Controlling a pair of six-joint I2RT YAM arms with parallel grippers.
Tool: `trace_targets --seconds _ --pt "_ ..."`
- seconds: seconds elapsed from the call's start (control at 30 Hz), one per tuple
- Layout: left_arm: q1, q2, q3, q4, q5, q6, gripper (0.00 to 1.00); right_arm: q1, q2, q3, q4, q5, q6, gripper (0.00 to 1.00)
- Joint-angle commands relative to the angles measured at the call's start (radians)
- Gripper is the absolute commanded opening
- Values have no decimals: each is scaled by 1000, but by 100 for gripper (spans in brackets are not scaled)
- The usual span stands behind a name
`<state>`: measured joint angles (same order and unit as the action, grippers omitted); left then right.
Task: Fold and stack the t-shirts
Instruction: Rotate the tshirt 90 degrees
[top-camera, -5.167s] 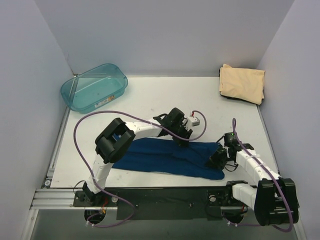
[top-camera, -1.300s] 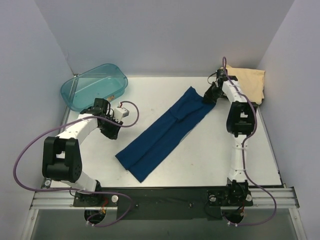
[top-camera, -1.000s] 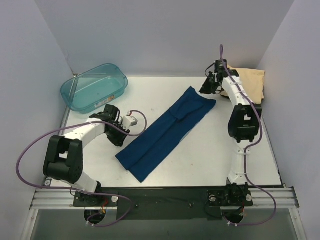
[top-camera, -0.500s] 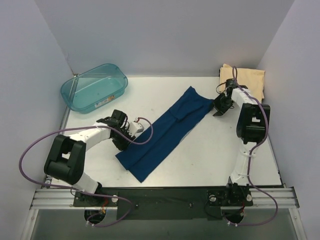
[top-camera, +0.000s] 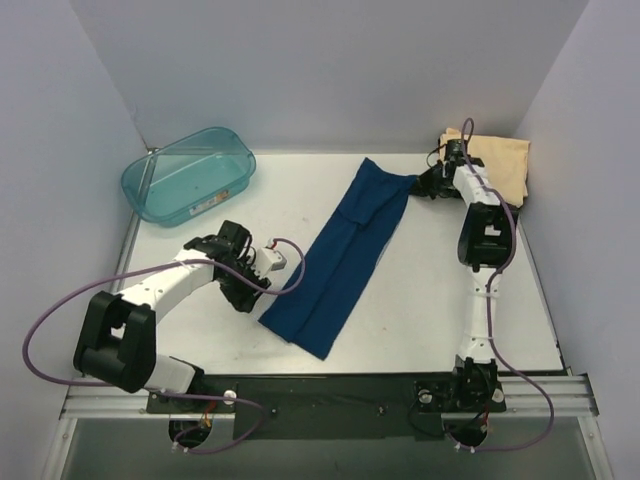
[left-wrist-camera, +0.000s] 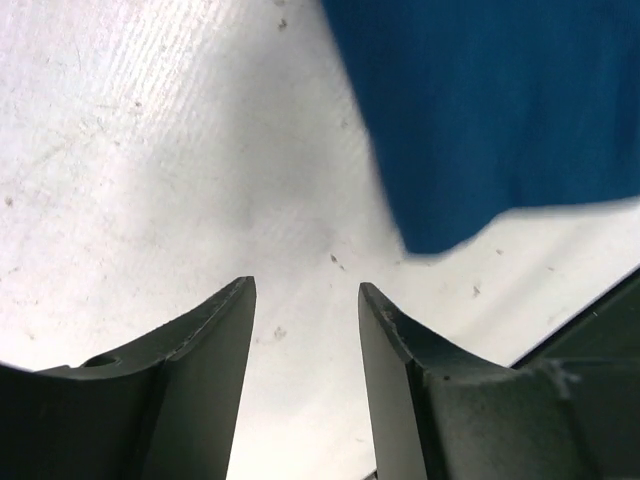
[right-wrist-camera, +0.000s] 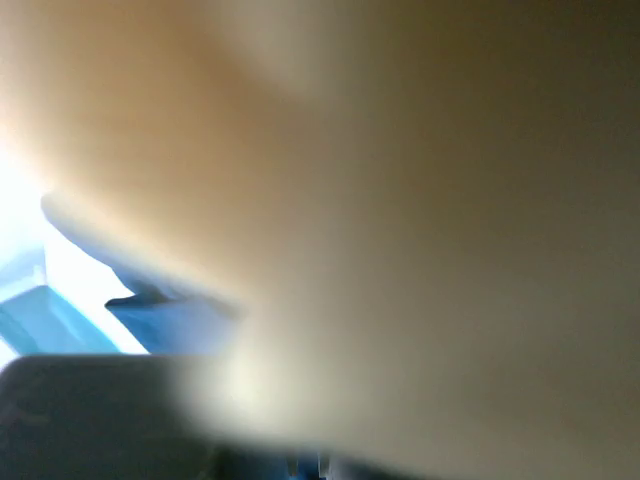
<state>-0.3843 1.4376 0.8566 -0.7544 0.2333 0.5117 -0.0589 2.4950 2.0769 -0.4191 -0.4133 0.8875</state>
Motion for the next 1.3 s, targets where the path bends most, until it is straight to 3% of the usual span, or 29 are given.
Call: trace_targets --seconds 0.0,0.07,0.13,0.17,0.23,0.33,0.4,0.6,0.7,0.8,0.93,1.07,1.17,1.27 --pt "-8 -63 55 -137 75 17 56 19 155 215 178 -61 103 0" --pt "-31 -63 47 -140 115 17 56 28 214 305 262 -77 149 0" --pt "-94 -62 35 -122 98 7 56 33 245 325 322 -104 178 16" --pt "-129 -57 35 -122 97 5 56 34 239 324 330 -110 179 37" --pt "-171 -46 45 -128 110 7 56 40 176 283 307 -92 137 64" --pt "-183 -36 76 -135 142 4 57 53 -22 102 307 -52 42 81" --pt "-189 -43 99 -149 164 14 57 86 -141 7 293 -30 -17 86" --pt "-194 -155 131 -252 267 204 60 158 -428 -236 209 -5 -108 89" --pt "-192 -320 63 -275 305 492 62 215 -543 -390 128 -30 -137 91" --pt "-203 -445 -37 -270 356 790 67 287 -761 -628 42 56 -188 91" --pt "-248 -522 -155 -47 389 667 69 407 -1014 -1024 40 116 -132 90" --pt "-288 -533 -200 56 422 549 69 568 -1157 -1387 170 88 43 79" --pt "-301 -551 -249 116 428 508 69 660 -1159 -1495 311 62 161 71" --pt "-311 -565 -263 115 431 510 69 724 -1131 -1538 344 96 220 68"
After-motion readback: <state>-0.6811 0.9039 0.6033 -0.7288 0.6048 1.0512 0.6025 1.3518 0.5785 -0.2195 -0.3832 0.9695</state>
